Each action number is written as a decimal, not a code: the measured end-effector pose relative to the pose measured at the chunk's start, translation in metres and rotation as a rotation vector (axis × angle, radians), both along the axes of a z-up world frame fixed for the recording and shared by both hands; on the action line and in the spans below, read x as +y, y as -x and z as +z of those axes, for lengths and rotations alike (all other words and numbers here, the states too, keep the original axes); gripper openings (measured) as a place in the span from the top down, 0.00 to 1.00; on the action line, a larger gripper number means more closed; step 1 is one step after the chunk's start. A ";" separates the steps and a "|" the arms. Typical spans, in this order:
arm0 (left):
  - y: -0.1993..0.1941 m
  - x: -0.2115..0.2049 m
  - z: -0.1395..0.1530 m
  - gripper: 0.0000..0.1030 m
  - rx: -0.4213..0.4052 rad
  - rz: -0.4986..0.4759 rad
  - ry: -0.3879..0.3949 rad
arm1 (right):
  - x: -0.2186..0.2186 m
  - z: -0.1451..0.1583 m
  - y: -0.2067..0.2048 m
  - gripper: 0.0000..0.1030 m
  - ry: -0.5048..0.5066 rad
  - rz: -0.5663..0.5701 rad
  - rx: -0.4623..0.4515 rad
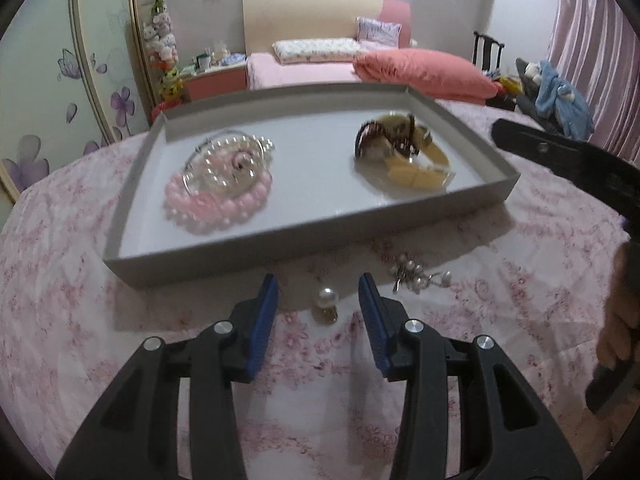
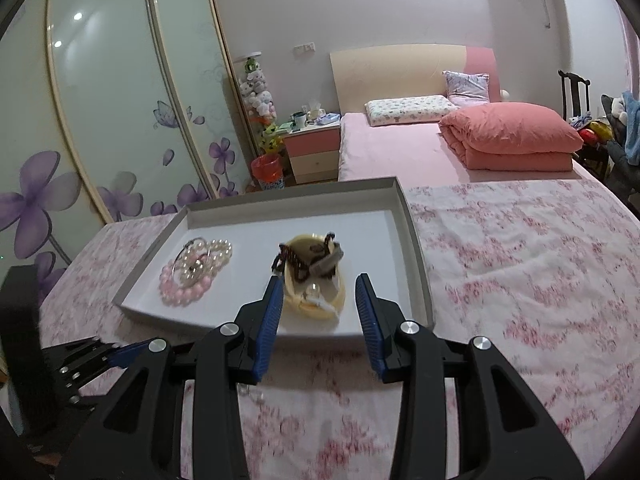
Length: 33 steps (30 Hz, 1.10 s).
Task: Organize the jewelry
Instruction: 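Grasp the single pearl with the left gripper while the right grasps the pearl earring cluster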
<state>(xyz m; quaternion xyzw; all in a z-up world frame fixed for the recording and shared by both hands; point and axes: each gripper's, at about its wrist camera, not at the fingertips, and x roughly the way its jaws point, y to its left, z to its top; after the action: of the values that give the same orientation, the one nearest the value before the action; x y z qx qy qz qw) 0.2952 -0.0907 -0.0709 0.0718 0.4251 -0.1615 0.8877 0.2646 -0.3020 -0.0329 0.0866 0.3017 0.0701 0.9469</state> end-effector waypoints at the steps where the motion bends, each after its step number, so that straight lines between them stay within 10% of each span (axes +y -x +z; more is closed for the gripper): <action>1: 0.000 -0.001 -0.002 0.61 0.006 0.001 -0.004 | -0.001 -0.001 0.002 0.62 -0.006 0.001 0.003; 10: 0.004 -0.010 -0.004 0.86 -0.015 0.016 -0.051 | 0.003 -0.010 0.007 0.62 -0.019 0.018 0.027; 33: 0.021 0.116 0.002 0.86 -0.006 0.250 -0.045 | 0.075 -0.048 0.004 0.62 0.153 0.221 0.230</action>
<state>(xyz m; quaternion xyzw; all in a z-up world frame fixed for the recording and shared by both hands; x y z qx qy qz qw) 0.2739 0.0254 -0.0692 0.0386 0.4314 -0.0398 0.9005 0.2605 -0.2274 -0.0807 -0.0118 0.4204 0.1401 0.8964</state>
